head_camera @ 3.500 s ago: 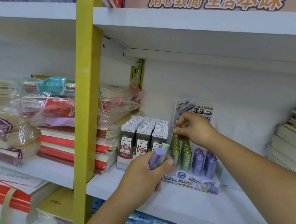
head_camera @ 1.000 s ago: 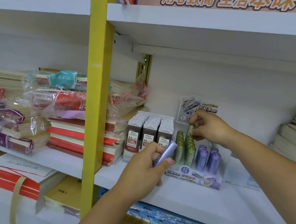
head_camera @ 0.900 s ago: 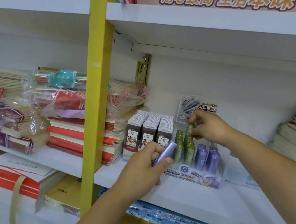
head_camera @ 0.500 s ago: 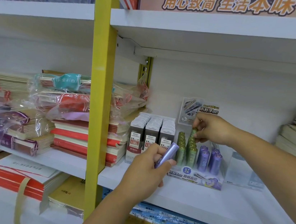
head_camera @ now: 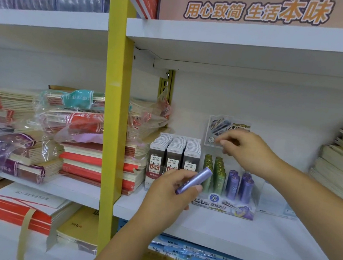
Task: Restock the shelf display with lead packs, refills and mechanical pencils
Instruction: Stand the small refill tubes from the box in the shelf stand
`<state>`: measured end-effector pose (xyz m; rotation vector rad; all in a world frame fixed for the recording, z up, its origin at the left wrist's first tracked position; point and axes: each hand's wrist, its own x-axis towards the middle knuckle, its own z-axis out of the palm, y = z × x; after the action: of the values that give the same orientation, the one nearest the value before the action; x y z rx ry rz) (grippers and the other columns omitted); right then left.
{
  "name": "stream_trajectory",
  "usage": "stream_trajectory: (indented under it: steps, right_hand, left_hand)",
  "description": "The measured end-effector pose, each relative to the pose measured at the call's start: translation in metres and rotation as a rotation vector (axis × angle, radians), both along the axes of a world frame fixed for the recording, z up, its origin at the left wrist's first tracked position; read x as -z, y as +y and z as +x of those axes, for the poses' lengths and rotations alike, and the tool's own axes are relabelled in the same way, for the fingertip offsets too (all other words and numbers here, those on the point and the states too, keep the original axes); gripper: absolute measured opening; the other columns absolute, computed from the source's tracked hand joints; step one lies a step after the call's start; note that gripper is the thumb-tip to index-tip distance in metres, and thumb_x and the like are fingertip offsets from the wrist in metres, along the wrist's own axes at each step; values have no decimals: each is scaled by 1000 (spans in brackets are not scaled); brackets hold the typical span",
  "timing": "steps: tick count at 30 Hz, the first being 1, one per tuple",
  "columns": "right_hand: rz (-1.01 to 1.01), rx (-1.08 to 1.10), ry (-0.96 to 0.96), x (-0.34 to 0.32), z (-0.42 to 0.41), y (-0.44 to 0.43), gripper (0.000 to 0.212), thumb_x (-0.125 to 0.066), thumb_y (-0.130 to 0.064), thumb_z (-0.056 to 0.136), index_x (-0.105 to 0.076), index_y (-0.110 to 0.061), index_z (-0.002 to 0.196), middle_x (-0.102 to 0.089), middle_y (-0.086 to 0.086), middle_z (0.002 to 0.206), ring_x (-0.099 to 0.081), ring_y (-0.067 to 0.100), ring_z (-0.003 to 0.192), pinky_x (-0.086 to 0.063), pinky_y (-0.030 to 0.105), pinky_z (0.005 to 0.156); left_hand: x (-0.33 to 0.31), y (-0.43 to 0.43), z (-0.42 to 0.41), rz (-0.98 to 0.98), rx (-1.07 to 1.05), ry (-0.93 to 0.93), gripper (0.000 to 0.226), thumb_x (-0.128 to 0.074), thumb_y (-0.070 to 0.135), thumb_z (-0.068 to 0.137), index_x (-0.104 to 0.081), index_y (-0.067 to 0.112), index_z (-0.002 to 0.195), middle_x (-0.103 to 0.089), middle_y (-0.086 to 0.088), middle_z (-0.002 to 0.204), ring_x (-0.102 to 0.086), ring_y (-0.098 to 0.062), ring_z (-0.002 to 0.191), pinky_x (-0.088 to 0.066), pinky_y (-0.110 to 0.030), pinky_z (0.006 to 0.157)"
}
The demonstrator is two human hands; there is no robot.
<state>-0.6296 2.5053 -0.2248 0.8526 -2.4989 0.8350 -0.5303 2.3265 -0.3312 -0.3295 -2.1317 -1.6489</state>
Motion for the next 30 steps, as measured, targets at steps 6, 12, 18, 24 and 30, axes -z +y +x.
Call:
stream_trajectory:
  steps: [6,12,18,24,30]
  right_hand:
    - [-45,-218,-142,28,65,10,15,-64,-26,90,-72,-35,99,-70,-18,82,-59,-5,69,-44,8,63]
    - [-397,-209,-404,35,70,30,19,-68,-7,86,-69,-20,99,-70,4,88,-68,14,74,-57,29,70]
    - [-258,-212,-346,37,66,33,10,-73,-12,82,-69,-20,85,-72,-4,78,-67,9,72,-56,26,69]
    - [-232,-356,-429,34,53,31,42,-68,-7,86,-57,-32,118,-68,3,96,-68,23,85,-55,38,75]
    - [-376,-161,-106,-1,12,43,49,-63,3,82,-55,-42,101,-60,3,99,-65,19,71,-59,33,72]
  left_hand:
    - [-11,12,3,-81,-56,123,34,-76,17,85,-69,47,99,-56,10,93,-56,3,77,-47,-15,68]
    - [-15,18,1,438,133,-25,30,-76,0,81,-67,17,105,-76,-1,96,-73,-20,89,-59,-28,78]
    - [-16,23,-4,481,170,-13,22,-70,1,87,-70,12,105,-77,-6,96,-73,-17,84,-57,-22,72]
    - [-14,24,-9,280,76,55,31,-70,7,90,-69,29,112,-75,7,100,-71,-8,89,-57,-23,77]
    - [10,20,-12,-468,-261,320,28,-68,27,93,-70,25,121,-66,17,110,-53,1,103,-43,-17,96]
